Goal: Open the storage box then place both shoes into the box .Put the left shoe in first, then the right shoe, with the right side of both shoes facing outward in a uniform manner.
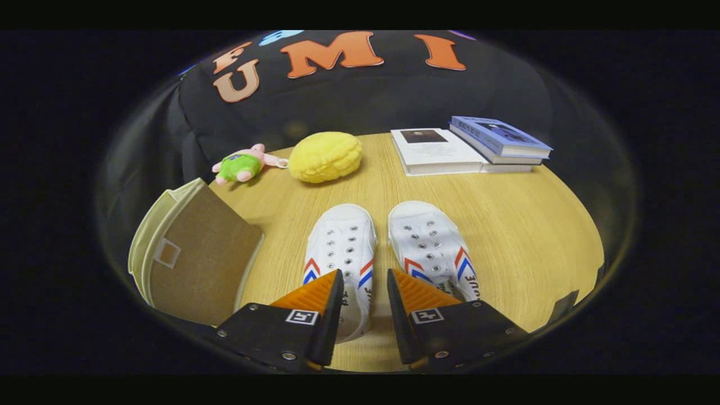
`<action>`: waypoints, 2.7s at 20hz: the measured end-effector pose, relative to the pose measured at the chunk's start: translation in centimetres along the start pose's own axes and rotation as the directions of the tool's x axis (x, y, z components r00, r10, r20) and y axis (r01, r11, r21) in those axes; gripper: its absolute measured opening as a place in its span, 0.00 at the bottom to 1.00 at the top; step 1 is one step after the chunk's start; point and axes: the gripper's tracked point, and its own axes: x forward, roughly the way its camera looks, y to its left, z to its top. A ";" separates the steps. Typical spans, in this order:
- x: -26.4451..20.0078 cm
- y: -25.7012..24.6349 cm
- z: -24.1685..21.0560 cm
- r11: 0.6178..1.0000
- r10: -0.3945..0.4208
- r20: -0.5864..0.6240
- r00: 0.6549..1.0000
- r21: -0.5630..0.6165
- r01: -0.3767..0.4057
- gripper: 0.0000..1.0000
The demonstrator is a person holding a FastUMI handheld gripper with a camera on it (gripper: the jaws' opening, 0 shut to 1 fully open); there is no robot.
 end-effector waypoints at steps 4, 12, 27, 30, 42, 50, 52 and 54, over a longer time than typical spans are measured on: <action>1.8 0.2 -1.7 1.000 0.021 -0.072 0.997 0.005 -0.021 0.45; 3.1 0.8 -2.0 0.997 0.068 -0.127 0.990 0.038 -0.064 0.13; -2.9 3.1 2.4 0.984 0.103 0.025 0.994 0.142 -0.105 0.00; -5.4 4.5 4.2 0.979 0.088 0.097 0.991 0.174 -0.104 0.00; -12.5 16.8 11.1 0.963 0.131 0.320 0.938 0.183 -0.197 0.00; -10.1 27.6 9.4 0.963 0.232 0.274 0.933 0.075 -0.261 0.00; -8.9 29.4 8.2 0.963 0.244 0.250 0.937 0.048 -0.264 0.00; -7.9 30.6 7.0 0.965 0.246 0.232 0.941 0.029 -0.260 0.00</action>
